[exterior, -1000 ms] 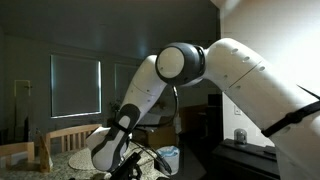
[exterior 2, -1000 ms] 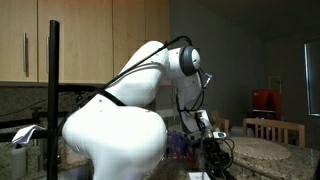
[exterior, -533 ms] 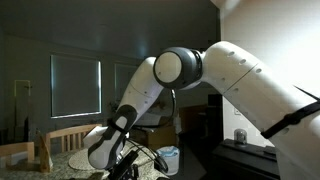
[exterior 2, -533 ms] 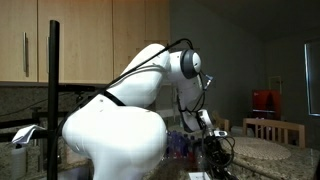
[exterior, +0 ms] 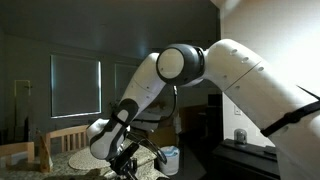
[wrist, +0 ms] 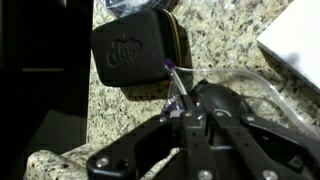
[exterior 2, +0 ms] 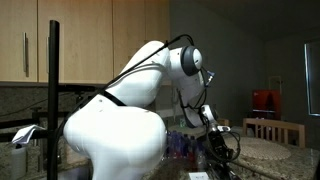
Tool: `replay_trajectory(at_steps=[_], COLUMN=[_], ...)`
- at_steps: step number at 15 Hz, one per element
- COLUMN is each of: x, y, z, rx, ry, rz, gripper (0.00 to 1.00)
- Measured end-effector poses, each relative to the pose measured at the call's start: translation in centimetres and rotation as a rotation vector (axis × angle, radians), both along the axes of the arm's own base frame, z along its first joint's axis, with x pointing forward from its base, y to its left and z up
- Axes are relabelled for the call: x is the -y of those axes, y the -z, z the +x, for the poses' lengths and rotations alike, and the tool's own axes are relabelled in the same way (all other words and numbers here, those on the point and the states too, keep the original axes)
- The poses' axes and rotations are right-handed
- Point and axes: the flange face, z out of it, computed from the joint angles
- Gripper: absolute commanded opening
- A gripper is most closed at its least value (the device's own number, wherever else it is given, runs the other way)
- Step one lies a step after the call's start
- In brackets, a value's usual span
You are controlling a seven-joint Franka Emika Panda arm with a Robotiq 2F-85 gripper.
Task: Move the pack to the counter top
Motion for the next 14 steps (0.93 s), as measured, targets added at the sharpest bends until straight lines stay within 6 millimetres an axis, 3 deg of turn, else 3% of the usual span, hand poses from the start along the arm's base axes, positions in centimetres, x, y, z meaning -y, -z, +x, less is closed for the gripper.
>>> replay_trajectory(at_steps=[4, 5, 6, 8, 14], x=[1.3, 1.5, 1.7, 1.9, -0.8], y=[-1.2, -1.6, -2.0, -2.3, -0.9], z=[0.5, 0.6, 0.7, 0.8, -0.8], rx=[-0.020, -0.021, -0.022, -0.026, -0.105], ry=[-0.041, -0.045, -0.048, -0.060, -0.187], rz=[0.024, 0.026, 0.027, 0.033, 0.083], gripper=[0.08, 0.35, 0.33, 0.40, 0.79])
